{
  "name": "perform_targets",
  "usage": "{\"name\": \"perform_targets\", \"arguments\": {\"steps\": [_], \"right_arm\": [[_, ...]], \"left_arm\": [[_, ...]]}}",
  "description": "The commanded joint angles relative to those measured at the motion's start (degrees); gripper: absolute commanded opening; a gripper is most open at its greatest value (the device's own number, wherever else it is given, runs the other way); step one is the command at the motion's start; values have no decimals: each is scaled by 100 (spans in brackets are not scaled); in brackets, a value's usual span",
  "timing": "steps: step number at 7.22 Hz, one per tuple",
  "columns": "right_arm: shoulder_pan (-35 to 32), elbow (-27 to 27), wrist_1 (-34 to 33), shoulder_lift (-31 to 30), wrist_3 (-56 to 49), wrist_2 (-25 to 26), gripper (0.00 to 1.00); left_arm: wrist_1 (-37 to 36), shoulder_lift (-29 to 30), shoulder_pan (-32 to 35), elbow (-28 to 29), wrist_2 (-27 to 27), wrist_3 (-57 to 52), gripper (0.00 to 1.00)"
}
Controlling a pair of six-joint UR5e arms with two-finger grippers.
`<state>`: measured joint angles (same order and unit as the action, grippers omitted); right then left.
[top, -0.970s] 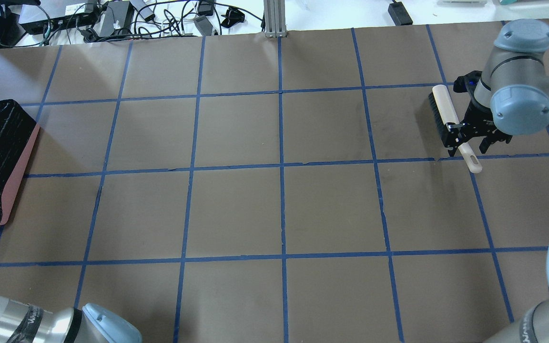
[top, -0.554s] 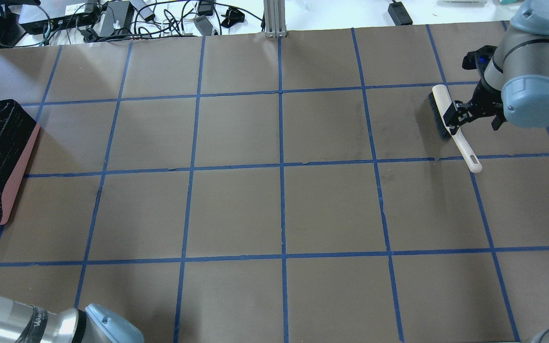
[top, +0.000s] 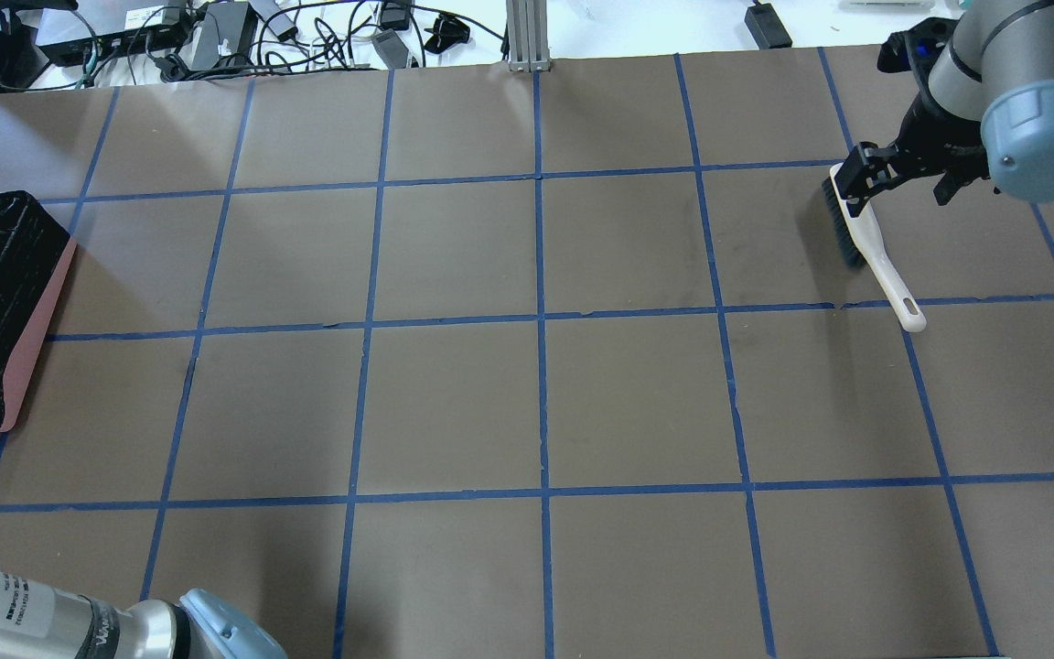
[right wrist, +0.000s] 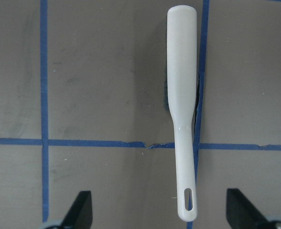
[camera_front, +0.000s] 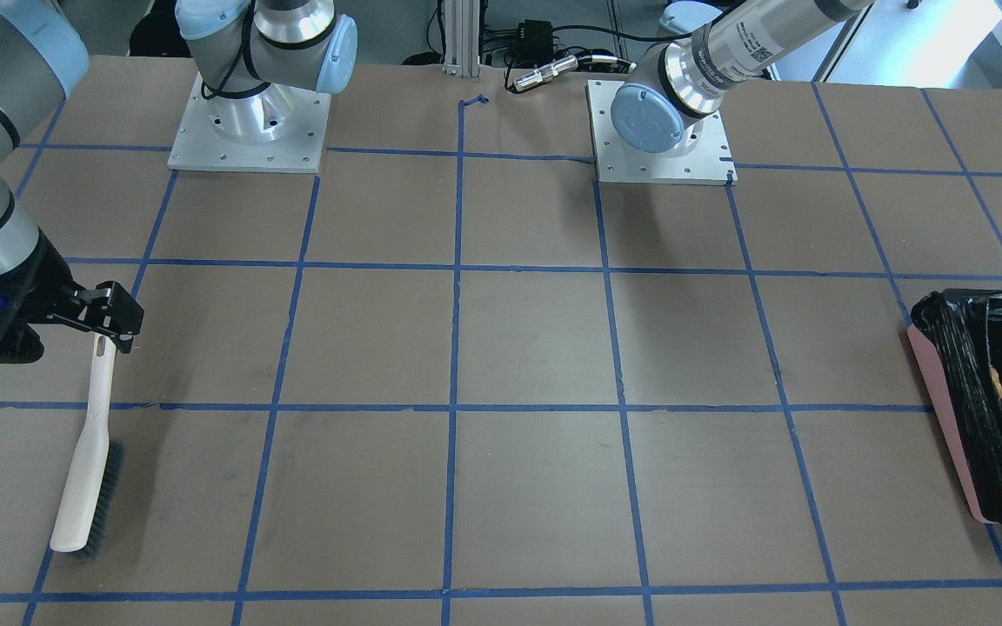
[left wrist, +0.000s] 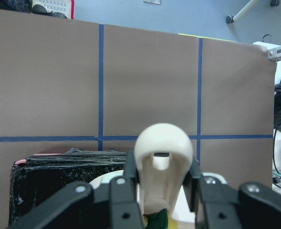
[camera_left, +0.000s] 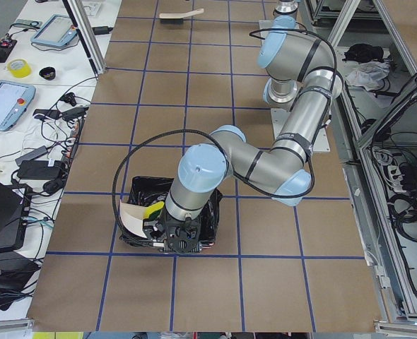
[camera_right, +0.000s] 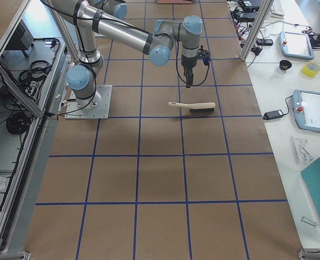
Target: Sweep and dump trash into bin
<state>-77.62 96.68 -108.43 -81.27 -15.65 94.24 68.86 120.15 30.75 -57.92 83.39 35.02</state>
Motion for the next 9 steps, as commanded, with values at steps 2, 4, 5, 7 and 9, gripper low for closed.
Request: {"name": "perform_targets", "arguments": {"steps": [2,4,5,7,9], "right_arm": [[-453,-255,604,-309,202,-45,100],[-1208,-255,911,-643,992,-72,100],[-1255,-229,938,-749,994,-20,100],[-1273,-238,947,-794,985,-72,100],[-1273,-229,1173,-951,994,-168,100]], "left_arm": [[-1164,-456,80,-861,520,-189,0],[-1173,-650,106,-1045,774,-154,0],[-1165,-668,124,-1038,784,-93,0],[-1051,-616,456,-767,731,555,0],[-918,-650,1122,-678,723,1206,0]]}}
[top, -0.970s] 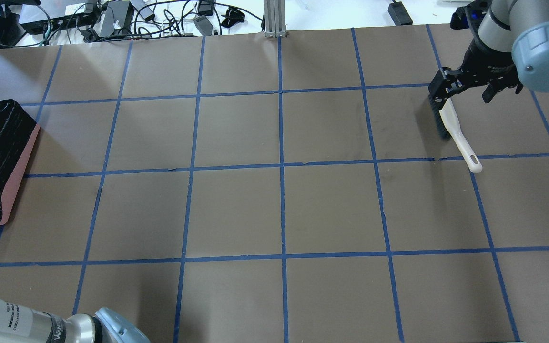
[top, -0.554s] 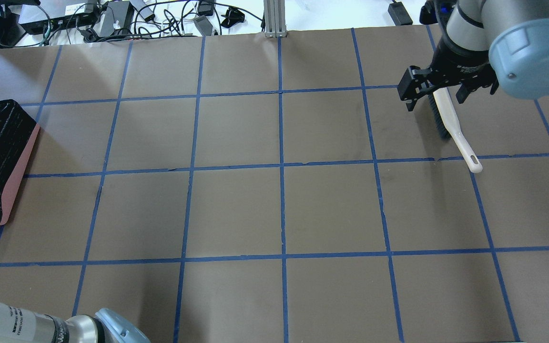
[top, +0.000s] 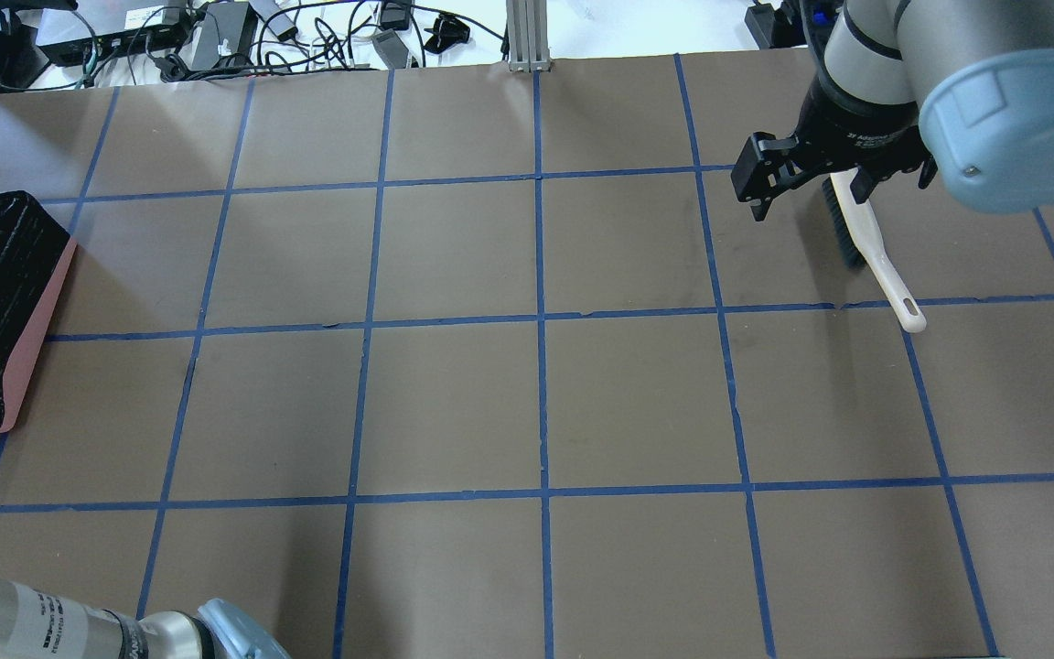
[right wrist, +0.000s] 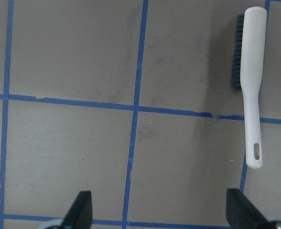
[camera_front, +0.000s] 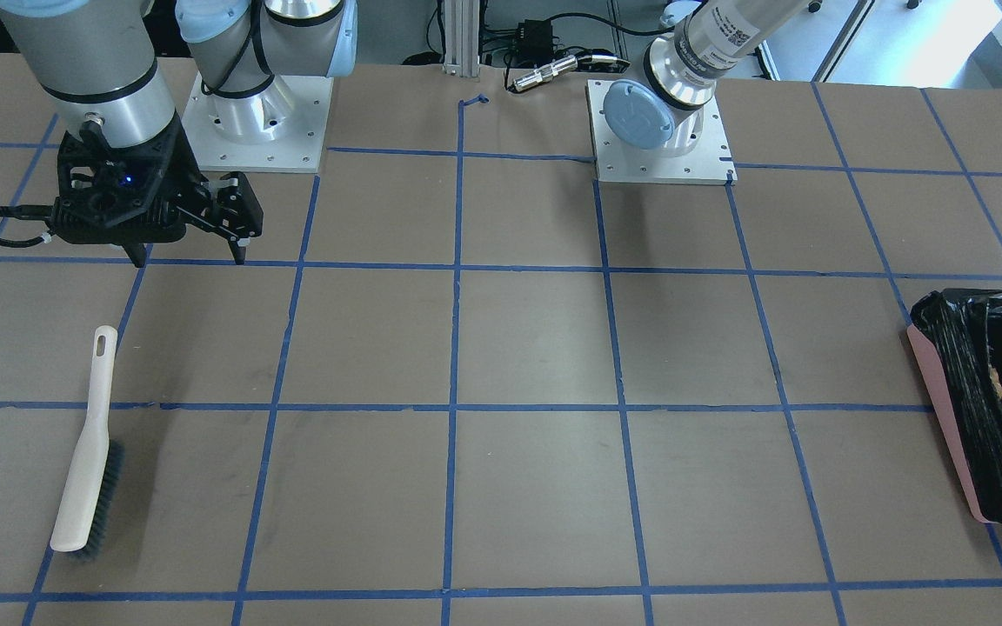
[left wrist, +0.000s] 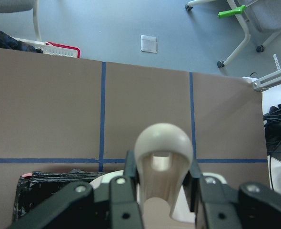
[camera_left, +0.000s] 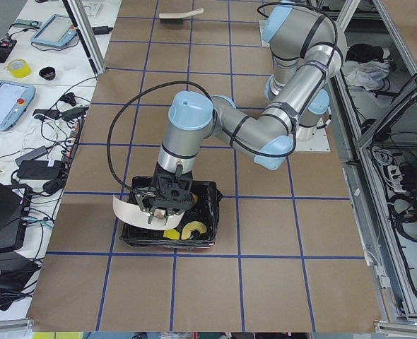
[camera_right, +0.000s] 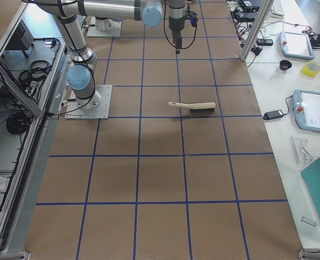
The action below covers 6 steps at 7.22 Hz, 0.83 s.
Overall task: Sweep and dump trash into bin
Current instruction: 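Swing the empty dustpan back over the table with the left gripper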
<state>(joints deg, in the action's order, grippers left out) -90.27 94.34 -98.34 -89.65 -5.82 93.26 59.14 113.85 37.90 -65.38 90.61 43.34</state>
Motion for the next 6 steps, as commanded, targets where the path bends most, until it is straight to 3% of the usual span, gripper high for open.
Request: {"name": "perform_targets", "arguments": {"steps": [1,3,6], "right_arm": [[-8,-3,261,-114,11,-262,100],[-8,32,262,-114,46,-255,100],[-8,58,227,-52,90,-194,100]], "left_arm": [[80,-143,673,69,-113,673,0],[465,-406,1104,51,-561,1437,0],[502,-258,2017,-123,-589,2326,0]]}}
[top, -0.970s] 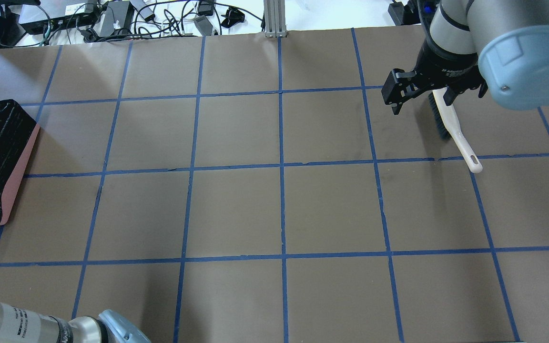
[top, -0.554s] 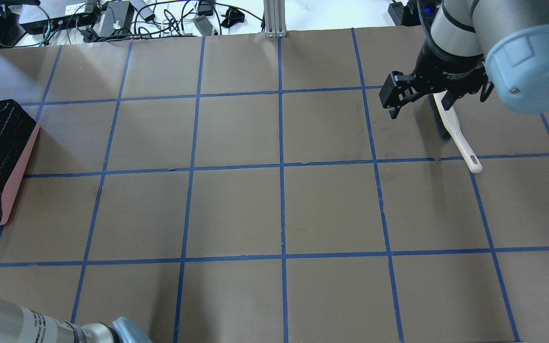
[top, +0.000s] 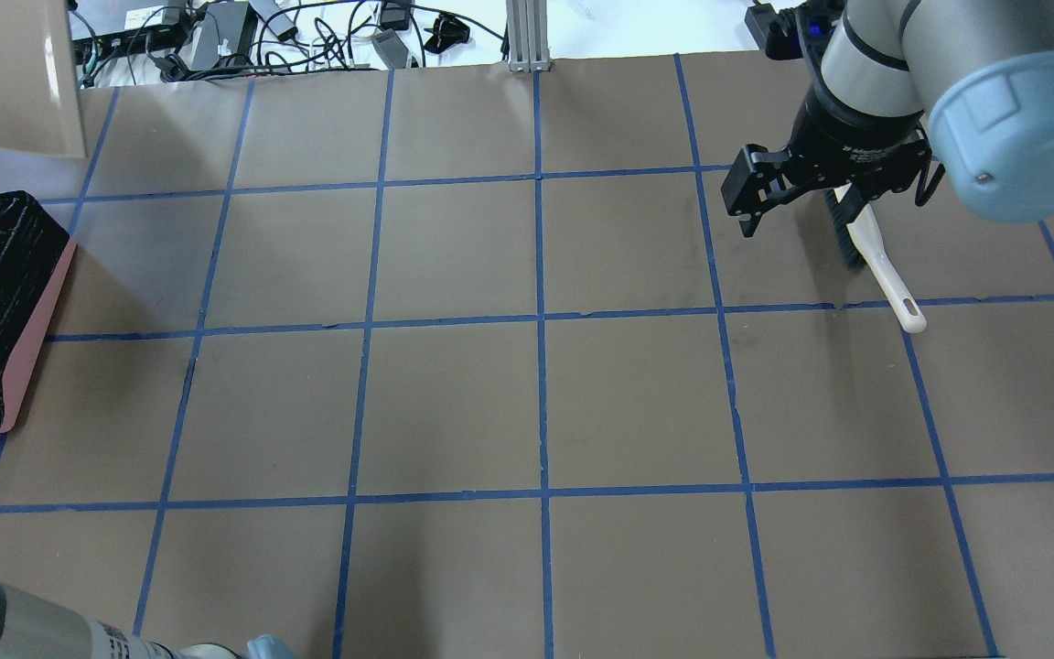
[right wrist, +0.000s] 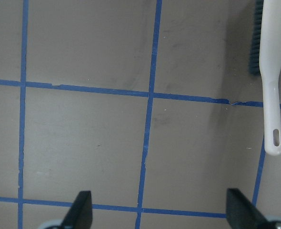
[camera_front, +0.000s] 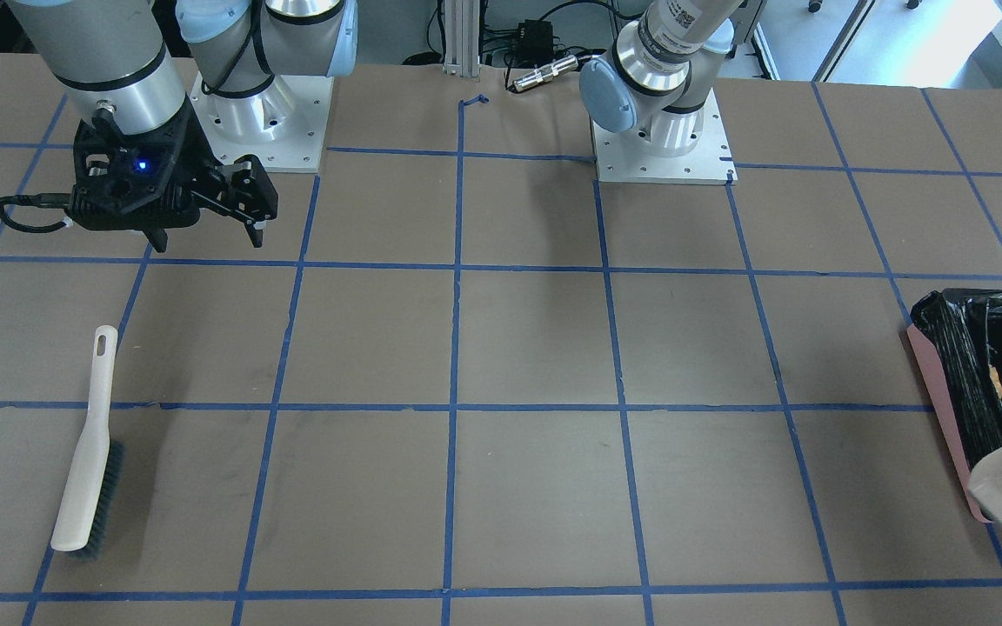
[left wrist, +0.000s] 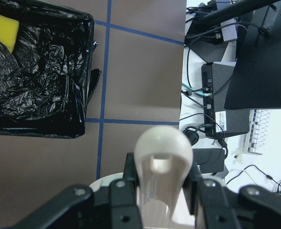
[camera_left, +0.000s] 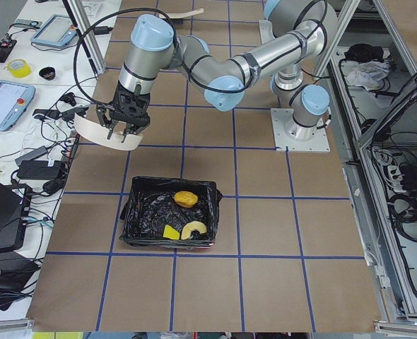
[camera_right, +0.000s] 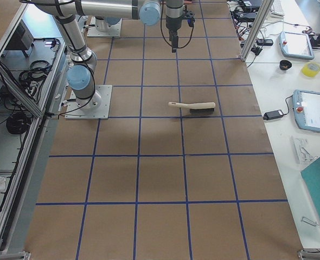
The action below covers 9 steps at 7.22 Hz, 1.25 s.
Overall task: Sweep and dump trash into bin
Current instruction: 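Swing the empty dustpan back over the table with the left gripper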
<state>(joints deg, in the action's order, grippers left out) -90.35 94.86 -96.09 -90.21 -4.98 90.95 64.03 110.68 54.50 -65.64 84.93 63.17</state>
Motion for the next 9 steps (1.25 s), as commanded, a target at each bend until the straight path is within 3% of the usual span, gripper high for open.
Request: {"name": "perform_targets", "arguments": {"steps": [1,2,3,4,6,7,9], "right_arm": [[0,6,3,4,15,28,100],[0,6,20,4,102,-42,100],[-9,15,12,-22,111,-77,100],[-9,15,3,-31,120,-121,100],[-9,15,12,-49,120,-130,100],[-9,24,55,-49,120,-104,100],[-9,24,56,-49,120,-95,100]], "left_arm": [[39,77,690,-255,-3,362,0],[152,164,902,-387,-12,319,0],[797,278,1000,-327,-316,257,0],[1682,427,1018,-118,-633,126,0],[2967,848,1036,566,-636,168,0],[3253,1068,1036,753,-636,195,0],[3134,1533,1115,641,-583,815,0]]}}
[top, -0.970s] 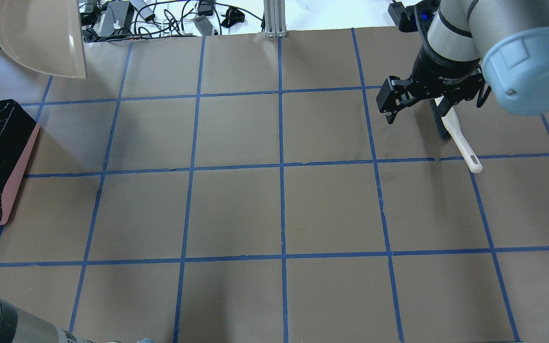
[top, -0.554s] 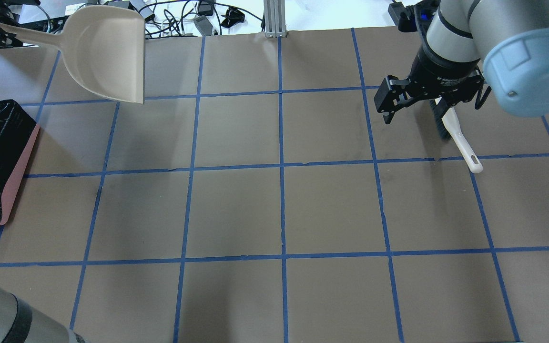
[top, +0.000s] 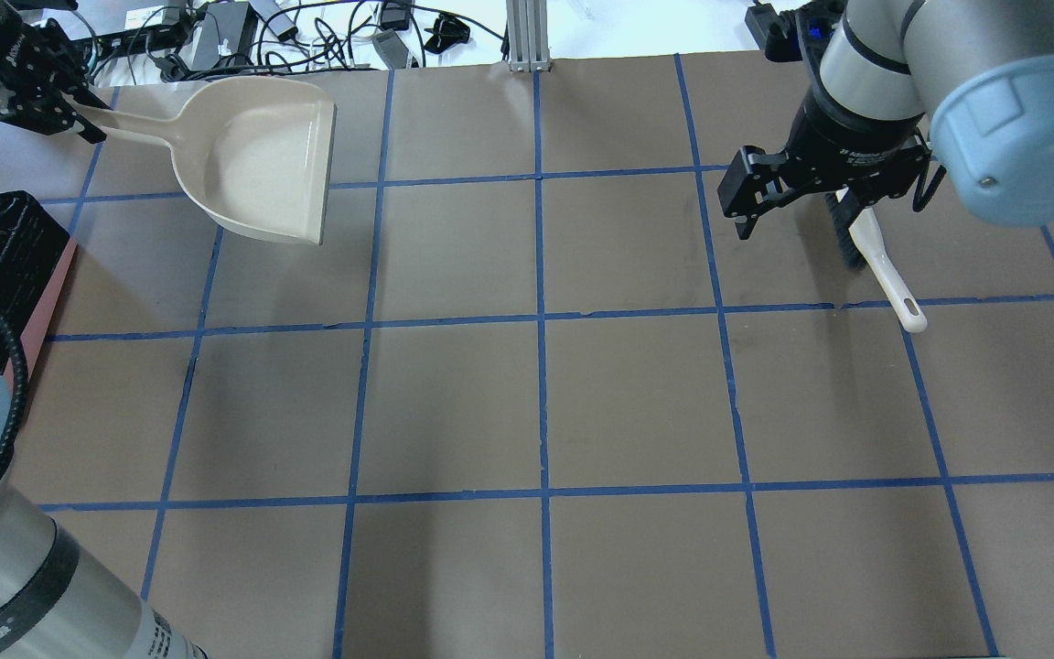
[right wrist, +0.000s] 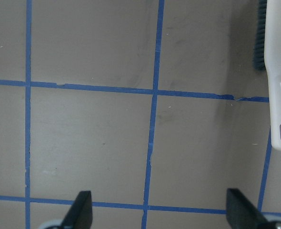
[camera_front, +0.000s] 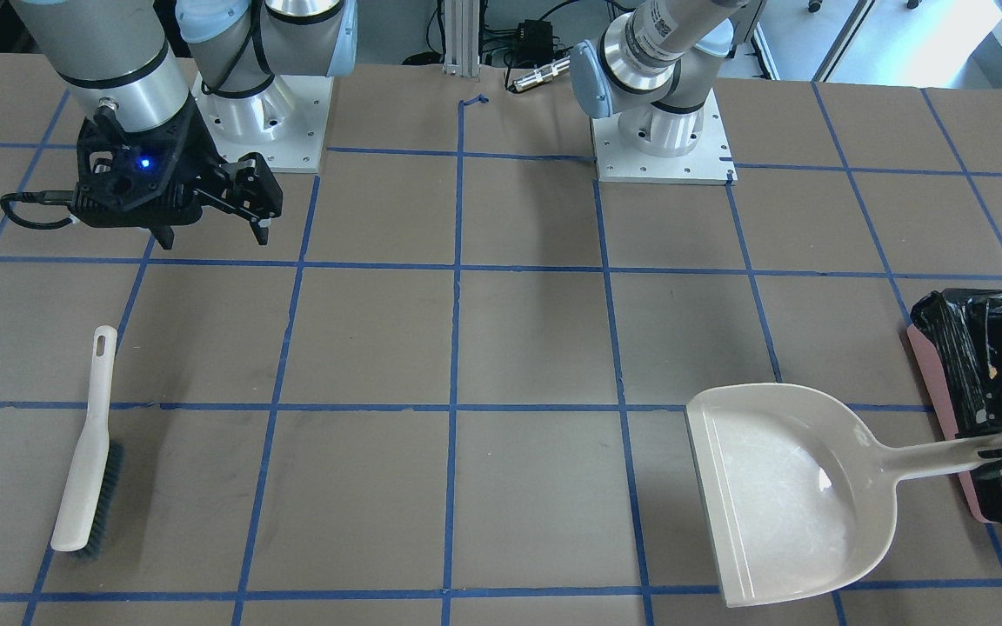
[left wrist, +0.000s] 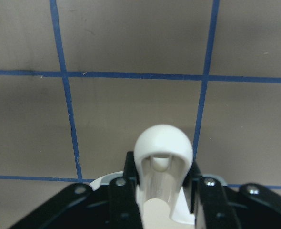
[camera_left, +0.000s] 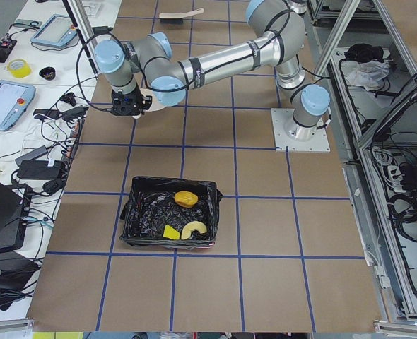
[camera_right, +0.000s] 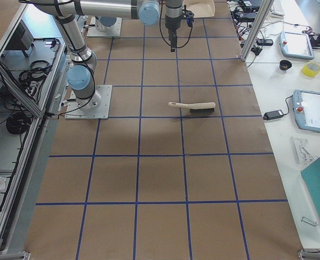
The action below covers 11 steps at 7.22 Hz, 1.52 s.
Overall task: Sweep and dump trash into bin
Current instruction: 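Swing the empty dustpan back over the table with the left gripper, then lower the dustpan onto the table with the left gripper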
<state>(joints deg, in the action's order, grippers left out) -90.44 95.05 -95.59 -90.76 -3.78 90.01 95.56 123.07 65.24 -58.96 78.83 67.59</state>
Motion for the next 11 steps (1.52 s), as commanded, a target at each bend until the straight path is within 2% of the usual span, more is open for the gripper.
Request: {"name": "perform_targets", "arguments": {"steps": [1,3,5,10,11], "right_arm": [[0,4,5,32,0,-19,100],[26,4,31,-125,0,130,100],[9,22,32,-135,0,61,100],[0,40,216,-179,-9,-10,100],[0,40,216,-197,-17,7,100]], "left_arm": [[15,444,102,-98,53,395,0],[-45,490,190,-361,194,326,0],[-441,490,304,-572,484,220,0],[-801,481,428,-652,484,-26,0],[-1020,394,428,-948,476,-18,0]]}}
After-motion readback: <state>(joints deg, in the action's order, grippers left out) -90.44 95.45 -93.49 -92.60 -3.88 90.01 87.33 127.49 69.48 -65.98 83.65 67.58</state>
